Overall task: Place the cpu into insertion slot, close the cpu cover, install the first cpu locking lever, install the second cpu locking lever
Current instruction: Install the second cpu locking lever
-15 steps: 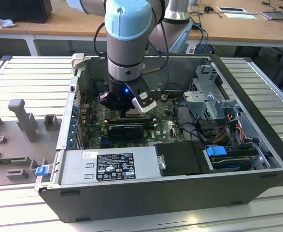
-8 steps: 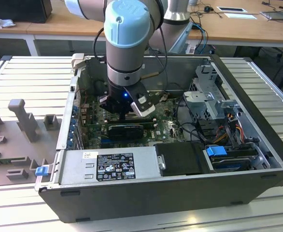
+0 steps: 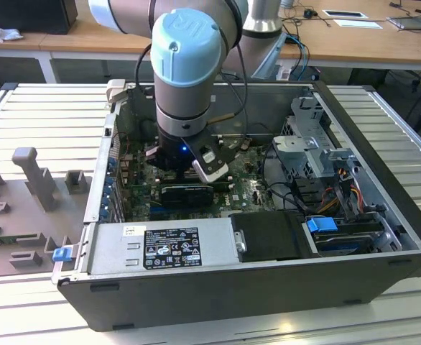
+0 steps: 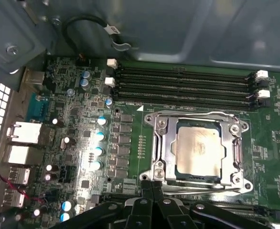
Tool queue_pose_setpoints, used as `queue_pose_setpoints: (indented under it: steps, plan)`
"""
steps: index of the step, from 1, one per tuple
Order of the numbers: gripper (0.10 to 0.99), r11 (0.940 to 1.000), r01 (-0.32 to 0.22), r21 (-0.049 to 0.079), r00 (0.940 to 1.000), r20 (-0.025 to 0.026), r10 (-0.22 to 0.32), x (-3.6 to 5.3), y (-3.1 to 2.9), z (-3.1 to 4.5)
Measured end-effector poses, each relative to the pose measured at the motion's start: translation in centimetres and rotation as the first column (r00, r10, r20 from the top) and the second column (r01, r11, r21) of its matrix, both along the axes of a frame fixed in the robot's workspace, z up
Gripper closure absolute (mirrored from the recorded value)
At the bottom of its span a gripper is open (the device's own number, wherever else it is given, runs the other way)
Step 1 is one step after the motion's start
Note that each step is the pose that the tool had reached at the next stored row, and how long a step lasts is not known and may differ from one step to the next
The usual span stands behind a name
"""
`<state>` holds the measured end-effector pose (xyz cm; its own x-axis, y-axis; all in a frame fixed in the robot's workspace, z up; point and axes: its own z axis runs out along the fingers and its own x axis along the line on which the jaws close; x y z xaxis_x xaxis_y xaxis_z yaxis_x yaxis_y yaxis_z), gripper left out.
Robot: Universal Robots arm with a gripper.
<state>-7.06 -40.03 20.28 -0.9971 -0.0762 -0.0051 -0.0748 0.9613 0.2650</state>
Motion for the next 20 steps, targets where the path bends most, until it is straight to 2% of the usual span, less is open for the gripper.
queue_pose_setpoints:
  steps: [3, 6, 8, 11, 16, 20]
  plan:
    - [0.98, 0.9999, 0.0, 0.012, 1.0, 0.0006, 0.0, -0.16, 0.0, -0.28]
    - [0.98, 0.9995, 0.0, 0.031, 1.0, 0.0006, 0.0, -0.19, 0.01, -0.67]
    - [0.98, 0.9994, 0.0, 0.033, 1.0, 0.0001, 0.0, -0.2, 0.0, -0.98]
    - [0.98, 0.9994, 0.0, 0.036, 1.0, 0.0004, 0.0, -0.21, -0.01, -1.01]
    - [0.98, 0.9993, 0.0, 0.036, 1.0, 0.0005, 0.0, -0.22, 0.0, 1.4]
    - [0.98, 0.9994, 0.0, 0.036, 1.0, 0.0, 0.0, -0.22, 0.01, 2.29]
